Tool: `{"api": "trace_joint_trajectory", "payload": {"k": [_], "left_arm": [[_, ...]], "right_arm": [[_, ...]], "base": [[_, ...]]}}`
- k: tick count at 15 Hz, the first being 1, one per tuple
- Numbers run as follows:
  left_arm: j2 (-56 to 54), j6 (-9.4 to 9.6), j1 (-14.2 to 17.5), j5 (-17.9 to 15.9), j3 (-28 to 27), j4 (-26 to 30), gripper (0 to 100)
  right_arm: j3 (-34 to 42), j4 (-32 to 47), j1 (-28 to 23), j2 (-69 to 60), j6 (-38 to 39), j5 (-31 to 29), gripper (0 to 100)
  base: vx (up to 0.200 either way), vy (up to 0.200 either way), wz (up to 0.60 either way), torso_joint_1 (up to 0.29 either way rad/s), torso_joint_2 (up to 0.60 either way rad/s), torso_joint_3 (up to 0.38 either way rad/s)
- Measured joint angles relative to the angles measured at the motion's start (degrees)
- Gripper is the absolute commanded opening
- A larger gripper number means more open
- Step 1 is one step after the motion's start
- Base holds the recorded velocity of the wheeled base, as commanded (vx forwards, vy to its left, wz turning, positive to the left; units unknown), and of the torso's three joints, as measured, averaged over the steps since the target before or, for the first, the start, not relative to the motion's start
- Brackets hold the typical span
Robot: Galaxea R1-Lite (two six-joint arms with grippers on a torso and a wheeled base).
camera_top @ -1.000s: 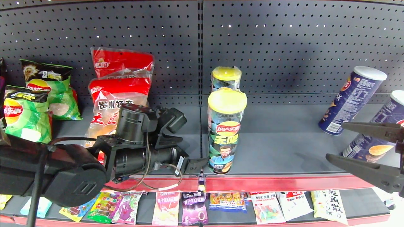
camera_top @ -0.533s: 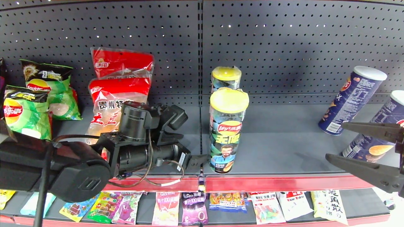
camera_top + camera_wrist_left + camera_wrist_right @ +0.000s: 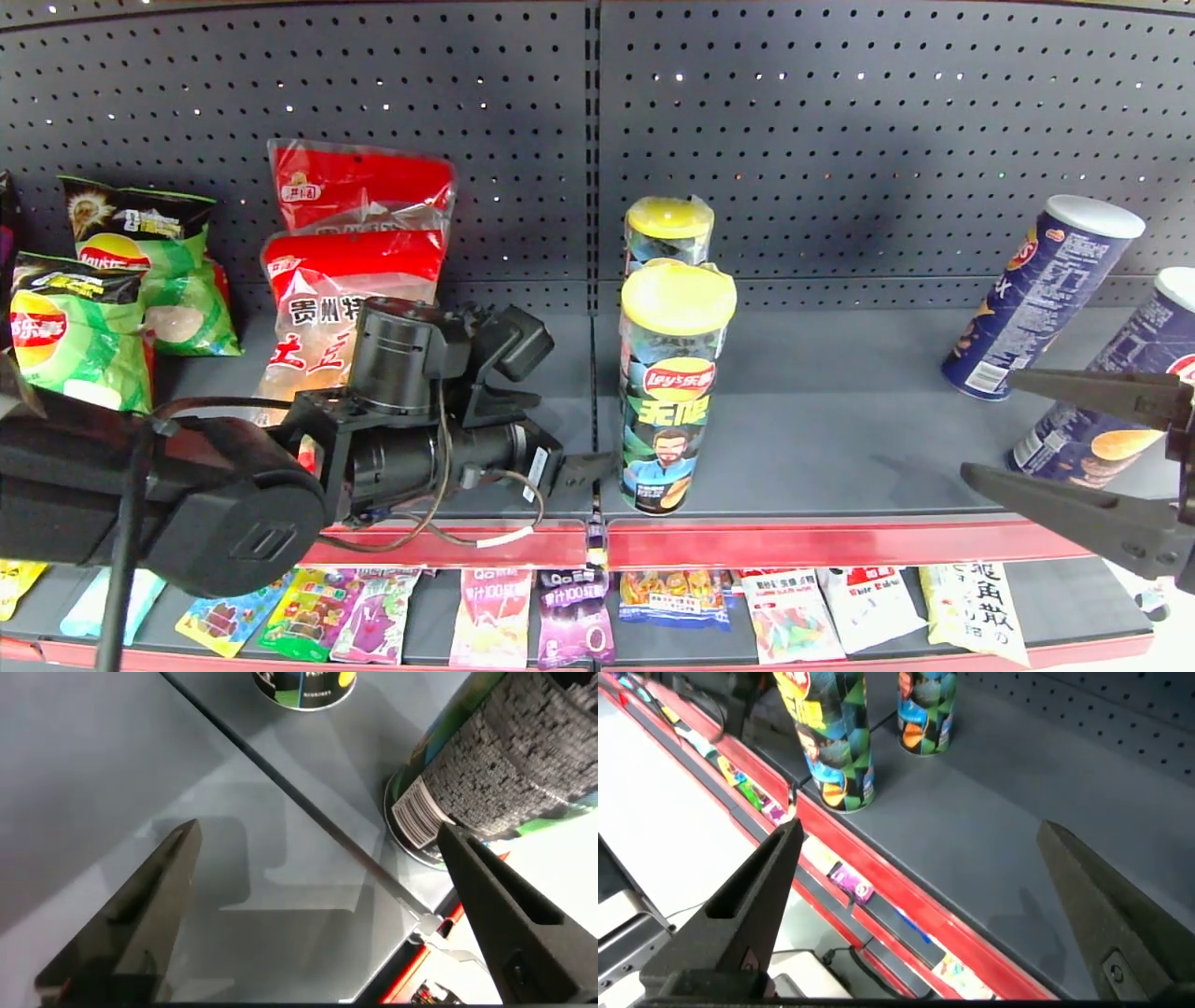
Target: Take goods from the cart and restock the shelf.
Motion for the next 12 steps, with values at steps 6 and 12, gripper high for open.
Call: {"api": "trace_joint_trajectory", "payload": {"k": [6, 12], "left_arm": [[-15.1, -0.41, 1.4, 3.1, 8.8, 0.4, 100], [-48.8, -1.51, 11.6, 6.2, 25.5, 17.5, 100]], "right_arm": [[5.8, 1.7, -0.6, -5.9, -0.1, -0.1, 100], [9.4, 24.9, -12.5, -28.4, 0.1, -2.9, 100]], "base": [[0.000, 0.000, 0.00, 0.000, 0.00, 0.000], [0.000, 0.000, 0.00, 0.000, 0.00, 0.000]]}}
